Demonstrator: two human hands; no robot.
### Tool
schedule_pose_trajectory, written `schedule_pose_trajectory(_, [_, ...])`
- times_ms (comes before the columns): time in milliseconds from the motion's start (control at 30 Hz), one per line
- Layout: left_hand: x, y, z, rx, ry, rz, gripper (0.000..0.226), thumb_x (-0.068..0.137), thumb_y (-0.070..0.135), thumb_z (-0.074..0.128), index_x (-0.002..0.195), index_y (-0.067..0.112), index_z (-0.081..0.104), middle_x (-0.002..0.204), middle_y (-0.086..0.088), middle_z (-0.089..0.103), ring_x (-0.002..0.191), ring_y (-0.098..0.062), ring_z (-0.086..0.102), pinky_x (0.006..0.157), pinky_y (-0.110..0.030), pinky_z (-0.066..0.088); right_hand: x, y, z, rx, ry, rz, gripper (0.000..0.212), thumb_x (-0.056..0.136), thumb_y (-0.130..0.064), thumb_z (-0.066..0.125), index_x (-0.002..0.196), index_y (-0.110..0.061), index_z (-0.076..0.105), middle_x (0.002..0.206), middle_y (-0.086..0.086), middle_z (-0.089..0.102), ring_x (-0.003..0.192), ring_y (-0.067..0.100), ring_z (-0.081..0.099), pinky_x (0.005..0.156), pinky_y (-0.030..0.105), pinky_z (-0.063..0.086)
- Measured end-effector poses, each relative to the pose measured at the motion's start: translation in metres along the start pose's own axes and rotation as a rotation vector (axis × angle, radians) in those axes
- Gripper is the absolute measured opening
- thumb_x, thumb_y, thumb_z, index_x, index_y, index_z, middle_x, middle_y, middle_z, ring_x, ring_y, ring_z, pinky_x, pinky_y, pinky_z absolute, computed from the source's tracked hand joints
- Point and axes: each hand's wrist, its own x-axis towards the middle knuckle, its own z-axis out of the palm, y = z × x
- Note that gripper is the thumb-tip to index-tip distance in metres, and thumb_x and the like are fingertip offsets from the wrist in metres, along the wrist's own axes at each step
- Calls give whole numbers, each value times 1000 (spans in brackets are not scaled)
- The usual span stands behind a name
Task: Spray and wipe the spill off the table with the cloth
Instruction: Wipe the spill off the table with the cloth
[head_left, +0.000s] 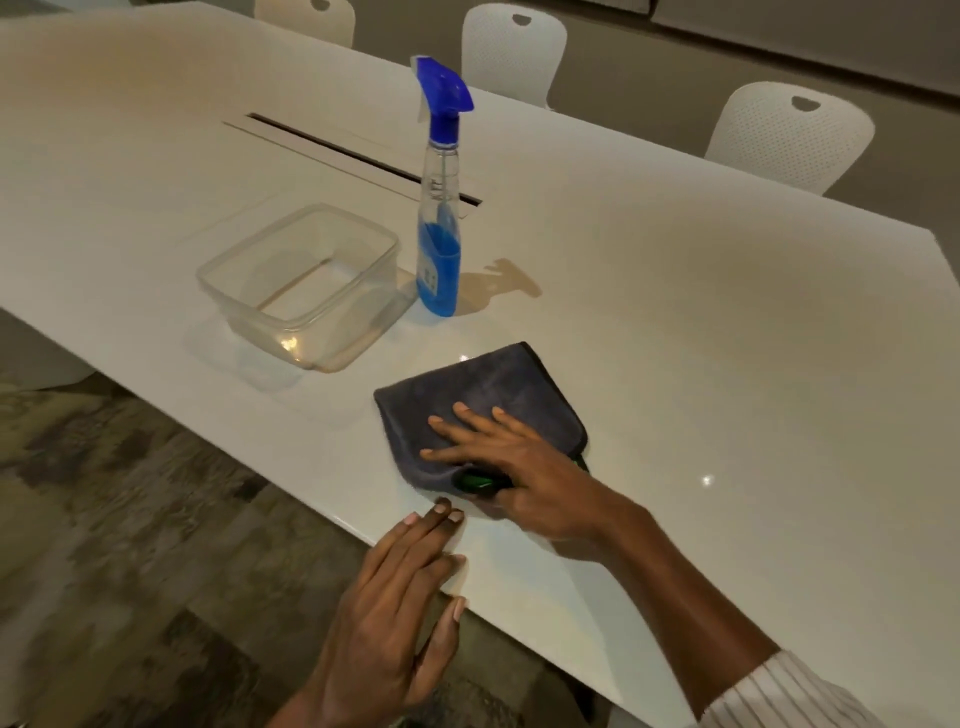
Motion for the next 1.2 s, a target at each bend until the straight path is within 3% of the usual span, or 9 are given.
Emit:
schedule_pose_trajectory(67, [3, 3, 0, -9, 23, -2, 30, 93, 20, 70, 117, 4, 77, 157, -11, 62, 153, -26, 53, 125, -45, 44, 7, 9, -8, 64, 52, 64, 75, 88, -2, 66, 148, -42, 47, 166, -23, 26, 157, -1, 6, 130, 47, 2])
schedule_pose_trajectory(200, [2, 6, 6, -14, 49, -34, 31, 95, 23, 67, 119, 4, 76, 156, -10, 62, 154, -25, 52, 125, -43, 43, 49, 13, -15, 51, 150, 169, 60, 98, -19, 62, 152, -37, 44, 166, -19, 27, 158, 4, 10, 129, 50, 6])
schedule_pose_trajectory(333, [2, 5, 8, -13, 43, -28, 35, 104, 29, 55, 119, 6, 76, 158, -10, 61, 156, -25, 50, 127, -41, 40, 75, -9, -1, -2, 23, 44, 65, 95, -20, 65, 154, -33, 42, 168, -14, 26, 159, 11, 9, 130, 47, 2])
schedule_pose_trajectory(500, [0, -1, 9, 23, 9, -25, 35, 98, 30, 61, 122, 9, 77, 157, -9, 61, 155, -23, 51, 126, -42, 41, 44, -21, 1, 5, -50, -79, 74, 85, -6, 63, 151, -36, 47, 168, -14, 28, 159, 6, 7, 130, 44, 1])
schedule_pose_trajectory(700, [1, -3, 14, -4, 45, -12, 32, 106, 35, 52, 127, 15, 66, 155, -10, 64, 153, -25, 54, 124, -42, 43, -41, 10, -28, 124, 178, 193, 53, 96, -16, 66, 143, -40, 56, 163, -23, 33, 156, -2, 12, 130, 48, 7])
schedule_pose_trajectory(833, [-1, -4, 20, -14, 47, -27, 36, 109, 40, 45, 131, 17, 62, 153, -10, 65, 154, -23, 52, 126, -41, 41, -94, 24, -29, 84, 313, 338, 61, 97, -9, 67, 144, -44, 52, 163, -26, 32, 157, 1, 13, 129, 53, 10])
schedule_pose_trajectory(1000, [-2, -3, 25, -1, 50, -45, 39, 109, 39, 40, 133, 17, 62, 153, -11, 65, 154, -24, 51, 127, -42, 39, -123, 2, -7, -8, 316, 402, 63, 98, -22, 65, 150, -49, 41, 166, -29, 22, 158, 1, 6, 130, 50, 8])
schedule_pose_trajectory(1200, [2, 3, 22, -11, 24, -75, 43, 111, 42, 35, 135, 17, 60, 153, -11, 63, 158, -20, 44, 131, -34, 28, -91, -28, 8, -117, 228, 369, 68, 93, -34, 54, 155, -50, 29, 169, -26, 8, 157, 1, -7, 130, 44, 2])
